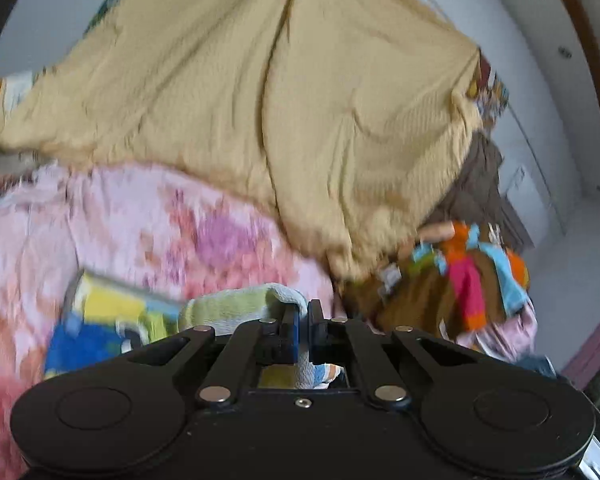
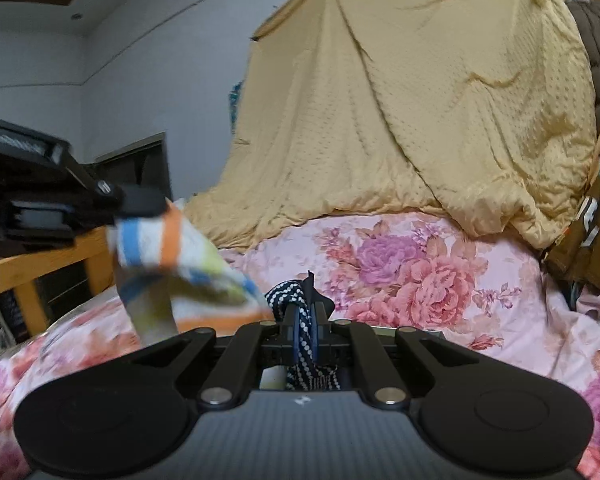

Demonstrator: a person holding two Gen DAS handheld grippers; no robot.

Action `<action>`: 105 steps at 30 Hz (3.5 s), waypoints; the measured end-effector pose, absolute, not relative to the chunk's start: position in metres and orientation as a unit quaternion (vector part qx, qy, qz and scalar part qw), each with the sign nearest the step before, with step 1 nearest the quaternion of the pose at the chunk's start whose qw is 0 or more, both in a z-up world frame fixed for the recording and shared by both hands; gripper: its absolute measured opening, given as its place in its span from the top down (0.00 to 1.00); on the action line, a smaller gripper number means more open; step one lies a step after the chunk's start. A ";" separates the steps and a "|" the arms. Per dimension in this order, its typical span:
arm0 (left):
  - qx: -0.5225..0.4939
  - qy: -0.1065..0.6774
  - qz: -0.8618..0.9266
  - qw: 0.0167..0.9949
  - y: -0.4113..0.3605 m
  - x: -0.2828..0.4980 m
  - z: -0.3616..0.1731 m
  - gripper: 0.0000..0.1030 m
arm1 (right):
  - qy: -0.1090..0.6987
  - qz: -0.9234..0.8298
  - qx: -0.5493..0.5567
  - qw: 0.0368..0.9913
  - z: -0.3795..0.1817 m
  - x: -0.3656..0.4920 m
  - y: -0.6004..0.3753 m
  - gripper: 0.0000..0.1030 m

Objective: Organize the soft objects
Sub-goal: 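Carry the striped cloth and sock into the cartoon tray and open both tools, then move both open tools back over the pile of soft items, then grasp the embroidered cartoon-boy patch with the left tool while the right tool grasps the grey face mask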

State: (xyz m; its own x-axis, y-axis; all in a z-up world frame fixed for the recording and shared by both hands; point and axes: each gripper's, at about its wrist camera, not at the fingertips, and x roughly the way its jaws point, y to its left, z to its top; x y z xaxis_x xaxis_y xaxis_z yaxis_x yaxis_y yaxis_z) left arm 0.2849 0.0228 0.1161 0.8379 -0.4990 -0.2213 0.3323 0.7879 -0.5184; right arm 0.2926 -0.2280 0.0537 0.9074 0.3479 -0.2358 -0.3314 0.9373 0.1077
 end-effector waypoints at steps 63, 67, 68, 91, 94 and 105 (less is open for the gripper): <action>-0.124 0.202 -0.075 0.969 0.011 0.187 0.064 0.04 | 0.130 0.136 0.030 0.982 0.067 0.192 -0.252 0.00; -0.128 0.197 -0.072 0.969 0.013 0.170 0.065 0.01 | 0.122 0.131 0.026 0.984 0.067 0.175 -0.253 0.00; -0.127 0.196 -0.070 0.970 0.013 0.165 0.065 0.01 | 0.121 0.129 0.025 0.984 0.067 0.170 -0.253 0.00; -0.113 0.345 -0.114 0.925 0.033 0.115 0.032 0.01 | 0.238 0.136 0.027 0.961 0.039 0.118 -0.260 0.00; -0.072 0.382 -0.141 0.911 0.028 0.121 0.028 0.01 | 0.264 0.140 0.034 0.954 0.034 0.124 -0.262 0.00; 0.019 0.480 -0.222 0.848 0.012 0.140 -0.016 0.01 | 0.367 0.145 0.075 0.916 0.010 0.147 -0.267 0.00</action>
